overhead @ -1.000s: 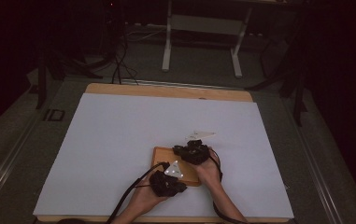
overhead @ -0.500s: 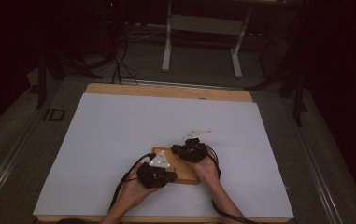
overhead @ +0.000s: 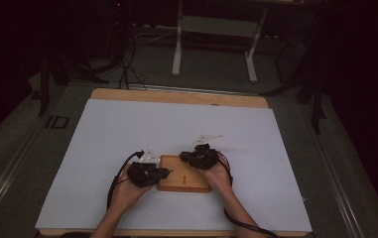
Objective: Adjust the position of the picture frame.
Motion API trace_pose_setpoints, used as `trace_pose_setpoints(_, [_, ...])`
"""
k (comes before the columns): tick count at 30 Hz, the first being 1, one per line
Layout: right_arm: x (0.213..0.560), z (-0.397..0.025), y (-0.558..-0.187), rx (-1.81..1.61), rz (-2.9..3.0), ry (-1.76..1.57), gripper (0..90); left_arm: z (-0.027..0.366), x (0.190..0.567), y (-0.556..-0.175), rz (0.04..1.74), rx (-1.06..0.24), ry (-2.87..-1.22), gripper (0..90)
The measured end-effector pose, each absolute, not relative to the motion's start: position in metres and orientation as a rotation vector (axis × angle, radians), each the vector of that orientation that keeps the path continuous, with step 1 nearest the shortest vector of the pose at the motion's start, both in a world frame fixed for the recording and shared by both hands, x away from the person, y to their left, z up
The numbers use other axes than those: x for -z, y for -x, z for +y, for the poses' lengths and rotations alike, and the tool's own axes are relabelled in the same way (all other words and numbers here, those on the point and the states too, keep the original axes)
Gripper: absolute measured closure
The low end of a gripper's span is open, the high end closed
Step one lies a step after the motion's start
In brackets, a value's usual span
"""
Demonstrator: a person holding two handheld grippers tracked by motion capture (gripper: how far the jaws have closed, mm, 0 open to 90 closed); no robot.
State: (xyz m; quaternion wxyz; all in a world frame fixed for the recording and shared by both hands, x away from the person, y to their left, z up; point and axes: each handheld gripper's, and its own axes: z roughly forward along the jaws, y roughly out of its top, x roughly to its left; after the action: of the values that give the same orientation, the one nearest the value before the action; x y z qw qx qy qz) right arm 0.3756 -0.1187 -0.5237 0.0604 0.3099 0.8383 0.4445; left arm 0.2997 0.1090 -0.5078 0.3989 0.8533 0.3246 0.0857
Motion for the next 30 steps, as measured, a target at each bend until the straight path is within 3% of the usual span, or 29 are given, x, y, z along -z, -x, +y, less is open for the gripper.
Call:
trace_pose_setpoints(11, [0.523, -0.118, -0.375, -1.330, 2.533, -0.917, 82.5, 0.111, 0.510, -0.302, 0.838, -0.221, -2.167, 80.5])
trace_pose_setpoints(14, [0.520, -0.121, -0.376, -1.360, 2.529, -0.917, 74.4, 0.111, 0.511, -0.303, 0.842, -0.221, -2.167, 80.0])
trace_pose_setpoints(19, [0.509, -0.129, -0.373, -1.373, 2.524, -0.881, 68.6, 0.111, 0.512, -0.304, 0.844, -0.223, -2.169, 79.0])
trace_pose_setpoints(30, [0.509, -0.137, -0.368, -1.364, 2.531, -0.862, 64.6, 0.113, 0.512, -0.306, 0.857, -0.229, -2.163, 78.0])
